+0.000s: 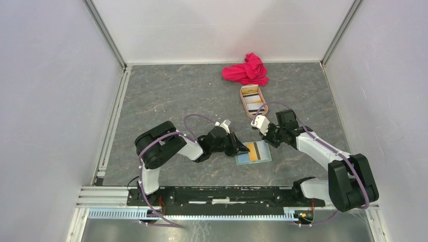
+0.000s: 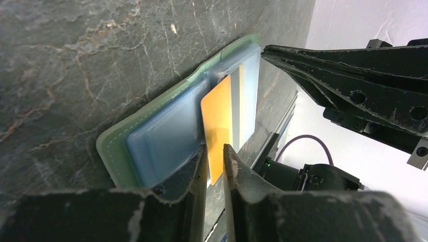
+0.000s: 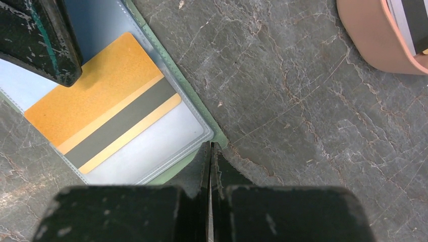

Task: Put the credit cards into the card holder
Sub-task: Insert the credit card into the card holder.

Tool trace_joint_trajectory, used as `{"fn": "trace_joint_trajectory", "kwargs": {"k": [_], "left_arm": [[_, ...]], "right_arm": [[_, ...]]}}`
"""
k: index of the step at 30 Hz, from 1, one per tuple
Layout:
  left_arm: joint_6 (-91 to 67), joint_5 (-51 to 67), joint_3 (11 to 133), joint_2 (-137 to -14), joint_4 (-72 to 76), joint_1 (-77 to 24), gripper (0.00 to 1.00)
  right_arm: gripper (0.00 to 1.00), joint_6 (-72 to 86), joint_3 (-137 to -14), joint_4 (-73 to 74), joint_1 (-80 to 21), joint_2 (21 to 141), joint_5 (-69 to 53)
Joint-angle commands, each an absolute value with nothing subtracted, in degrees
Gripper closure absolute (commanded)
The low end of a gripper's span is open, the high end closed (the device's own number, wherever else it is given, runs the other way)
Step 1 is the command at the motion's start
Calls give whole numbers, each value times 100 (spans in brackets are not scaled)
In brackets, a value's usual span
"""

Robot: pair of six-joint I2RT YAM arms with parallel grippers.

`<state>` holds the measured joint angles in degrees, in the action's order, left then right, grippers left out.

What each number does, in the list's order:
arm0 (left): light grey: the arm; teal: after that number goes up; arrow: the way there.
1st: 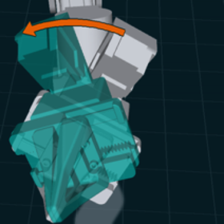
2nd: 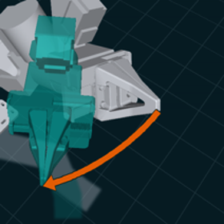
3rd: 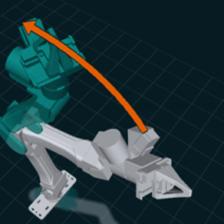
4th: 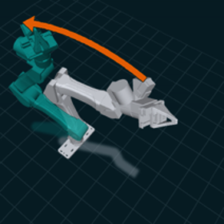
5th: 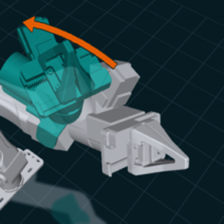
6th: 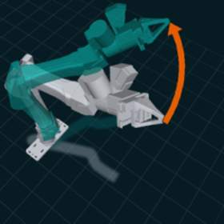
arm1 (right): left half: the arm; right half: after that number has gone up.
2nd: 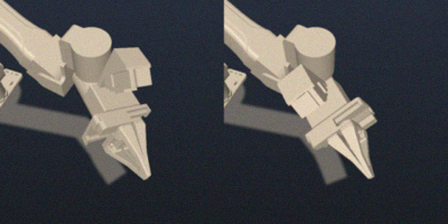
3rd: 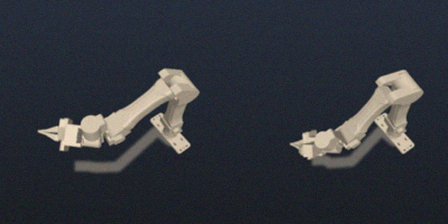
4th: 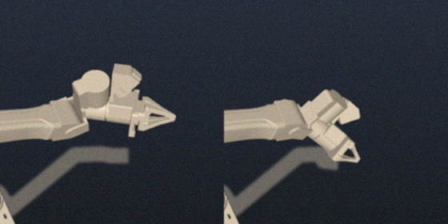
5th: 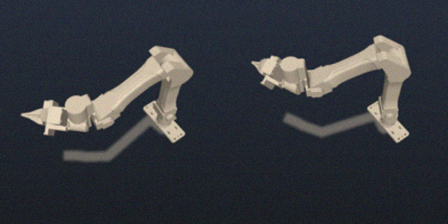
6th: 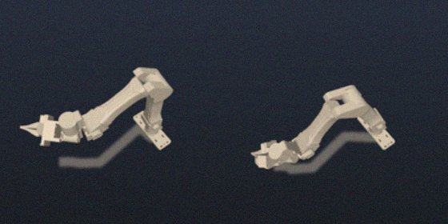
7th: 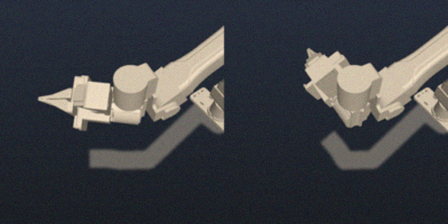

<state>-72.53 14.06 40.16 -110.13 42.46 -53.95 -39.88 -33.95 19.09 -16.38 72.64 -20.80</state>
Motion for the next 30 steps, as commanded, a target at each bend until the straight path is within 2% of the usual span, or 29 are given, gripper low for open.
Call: {"fn": "trace_joint_trajectory", "kwargs": {"k": [1,11,21,30], "left_arm": [[-6904,1496,4229,-11073,4265,-5353,76],[-6790,1518,4311,-11050,4123,-5318,76],[-6711,1605,4440,-11108,4005,-5309,77],[-6664,1735,4596,-11235,3935,-5308,77]], "right_arm": [[100,-3917,-3629,1921,-1625,7247,-2118],[100,-4096,-3695,2116,-1300,7158,-1972],[100,-4491,-3962,2890,-1251,7736,-2856],[100,-4326,-3973,2839,-1329,7920,-2992]]}}
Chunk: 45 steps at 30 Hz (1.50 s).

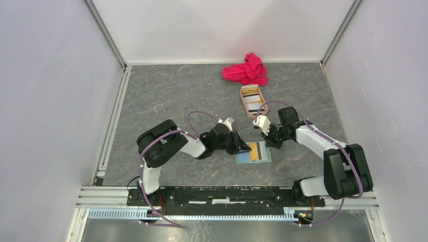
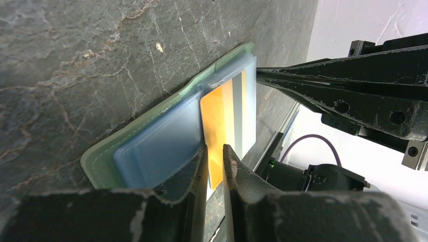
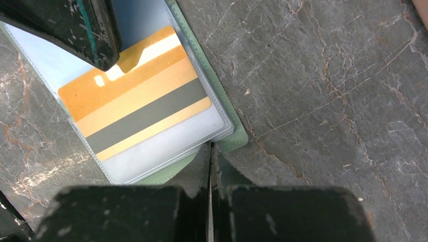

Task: Put the credit cards into the card holder
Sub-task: Insert the credit card into the card holder.

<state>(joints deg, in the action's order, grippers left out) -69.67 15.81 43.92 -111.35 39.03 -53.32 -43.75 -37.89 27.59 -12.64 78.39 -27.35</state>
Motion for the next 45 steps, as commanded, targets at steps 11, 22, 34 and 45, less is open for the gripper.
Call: {"fn": "trace_joint_trajectory", "kwargs": {"k": [11,22,34,45], "left_arm": [[-6664,1844,4845,-11396,3963,-5317,78],[-6717,1945,5072,-11485,4053,-5365,78],[-6827,2038,5059,-11535,4333,-5379,75],[-6662,1856,4778,-11160,4368,-5332,71]], "right_arm": [[100,-4280,-3972,2795,-1373,7919,-2993],[100,-4245,-3981,2777,-1376,7904,-3032],[96,-4225,-4010,2778,-1377,7867,-3152],[76,-4280,-4008,2688,-1087,7551,-2708]]}}
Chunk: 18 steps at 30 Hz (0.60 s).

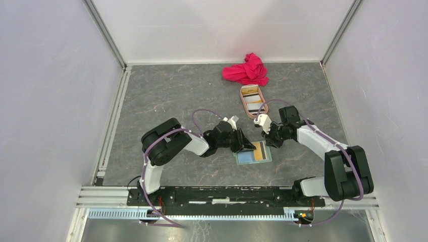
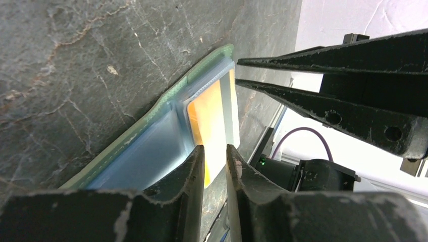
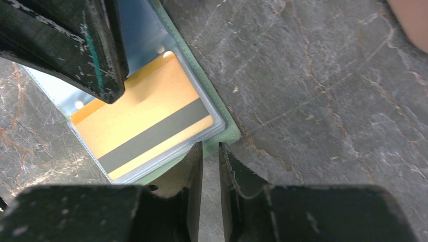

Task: Put the credit cards into the card holder
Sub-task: Insert the credit card into the card holder.

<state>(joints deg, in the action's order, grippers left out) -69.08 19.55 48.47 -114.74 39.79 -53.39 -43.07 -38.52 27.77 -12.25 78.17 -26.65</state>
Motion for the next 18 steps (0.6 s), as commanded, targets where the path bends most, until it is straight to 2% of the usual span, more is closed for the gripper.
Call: {"fn": "trace_joint_trajectory", "kwargs": {"k": [1,9,18], "left_arm": [[-6627,1847,4740,-11101,4369,-5323,70],[-6290,1759,4568,-10675,4307,-5282,69],[-5687,1371,4884,-10528,2940,-5435,72]], "right_arm": [[75,-4280,-4008,2690,-1049,7531,-2721],[73,-4349,-4017,2733,-845,7482,-3094],[74,-4403,-3999,2767,-784,7570,-3357]]}}
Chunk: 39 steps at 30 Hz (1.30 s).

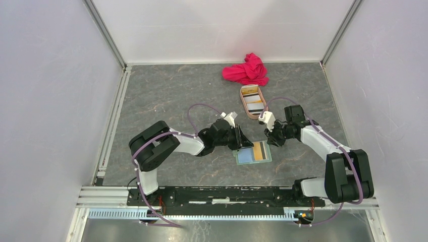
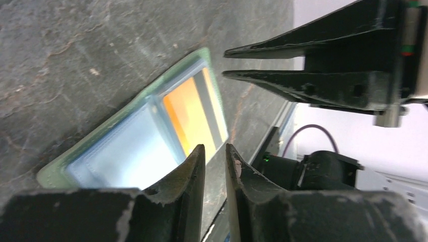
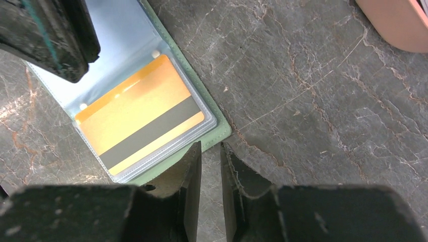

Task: Put the credit cards into the card holder
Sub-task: Insert the credit card into the card holder.

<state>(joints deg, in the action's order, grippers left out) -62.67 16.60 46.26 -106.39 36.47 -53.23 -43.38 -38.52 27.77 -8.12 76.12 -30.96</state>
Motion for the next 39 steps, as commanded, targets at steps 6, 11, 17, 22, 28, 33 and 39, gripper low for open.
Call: {"fn": "trace_joint_trajectory", "kwargs": {"k": [6,11,17,22,28,33,39], "left_arm": [[-5419,945,5172,-10579,2166,-5607,77],[-5242,847,5516,-10771,1709,-5694,81],[-5225,897,5625,-10992,1639,-5711,87],[-5183,904,5744,-11138,1521,-5722,92],[-5150,926,5823,-11215,1450,-5754,95],[-5159,968,5949,-11332,1451,-5789,95],[-5159,993,6110,-11367,1441,-5805,95]], "right_arm": [[76,-4390,-3999,2784,-785,7701,-3370],[78,-4395,-4017,2852,-787,7830,-3390],[85,-4370,-4012,2853,-793,7886,-3402],[92,-4351,-4008,2849,-795,7911,-3403],[96,-4333,-3995,2844,-824,7968,-3437],[97,-4324,-3997,2855,-965,8067,-3460],[97,-4333,-4003,2852,-1092,8095,-3450]]}}
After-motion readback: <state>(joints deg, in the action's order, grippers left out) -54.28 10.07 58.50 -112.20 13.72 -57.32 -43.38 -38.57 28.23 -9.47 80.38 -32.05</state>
